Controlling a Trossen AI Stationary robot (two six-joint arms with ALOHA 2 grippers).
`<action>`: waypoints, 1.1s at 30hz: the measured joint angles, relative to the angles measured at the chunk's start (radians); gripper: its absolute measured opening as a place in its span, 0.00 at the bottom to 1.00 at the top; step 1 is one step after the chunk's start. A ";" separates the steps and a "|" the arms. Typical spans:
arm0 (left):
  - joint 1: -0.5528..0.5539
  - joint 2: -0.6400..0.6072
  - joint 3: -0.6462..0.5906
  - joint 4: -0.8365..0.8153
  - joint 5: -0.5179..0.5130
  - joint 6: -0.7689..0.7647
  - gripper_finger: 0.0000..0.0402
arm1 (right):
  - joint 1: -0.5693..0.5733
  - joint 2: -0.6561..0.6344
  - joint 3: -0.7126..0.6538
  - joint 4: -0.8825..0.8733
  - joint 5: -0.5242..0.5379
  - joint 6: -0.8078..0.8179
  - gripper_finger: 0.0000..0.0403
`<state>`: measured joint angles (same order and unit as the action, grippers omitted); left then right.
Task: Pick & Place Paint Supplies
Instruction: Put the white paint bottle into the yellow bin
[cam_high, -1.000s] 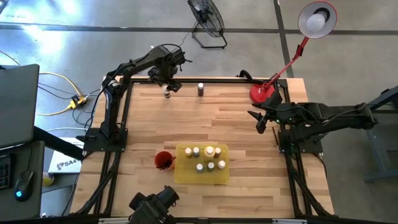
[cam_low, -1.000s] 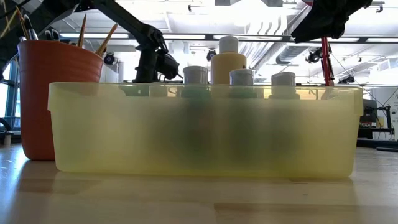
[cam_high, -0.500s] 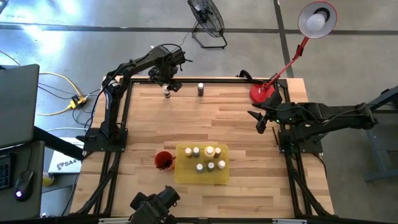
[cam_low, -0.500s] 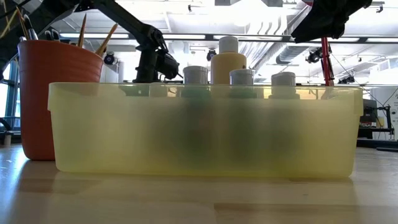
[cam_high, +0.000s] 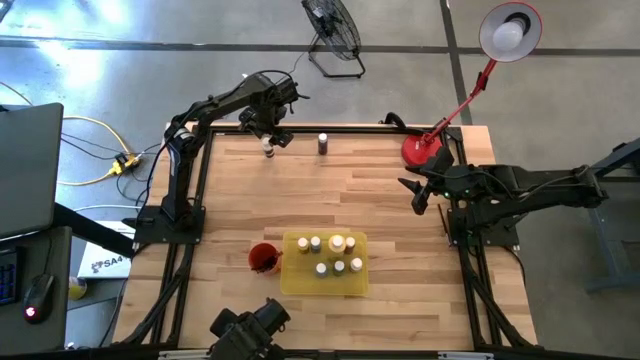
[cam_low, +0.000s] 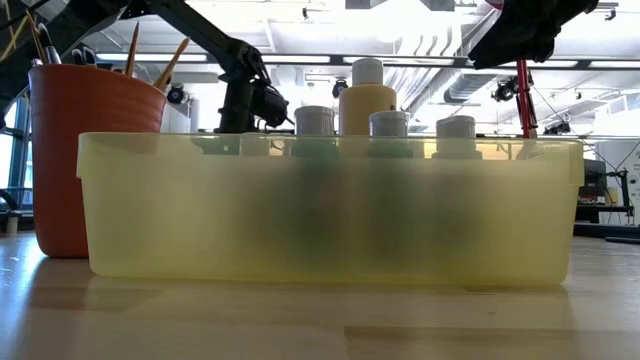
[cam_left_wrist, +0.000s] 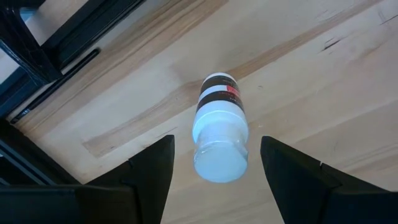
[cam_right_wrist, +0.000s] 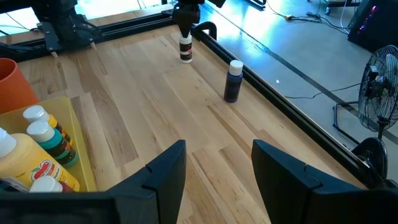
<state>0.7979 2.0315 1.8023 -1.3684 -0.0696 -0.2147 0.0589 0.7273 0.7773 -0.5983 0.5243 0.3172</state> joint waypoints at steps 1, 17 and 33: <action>0.000 0.000 0.000 0.000 0.000 0.000 0.58 | 0.000 0.000 0.000 0.000 0.000 0.000 0.43; 0.000 0.000 0.000 0.009 0.016 0.000 0.58 | 0.000 0.000 0.000 0.000 0.000 -0.001 0.43; 0.000 -0.001 -0.185 0.035 0.011 -0.002 0.58 | 0.000 0.000 0.000 0.000 0.001 -0.007 0.43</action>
<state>0.7979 2.0308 1.6175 -1.3332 -0.0582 -0.2162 0.0587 0.7274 0.7774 -0.5983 0.5250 0.3099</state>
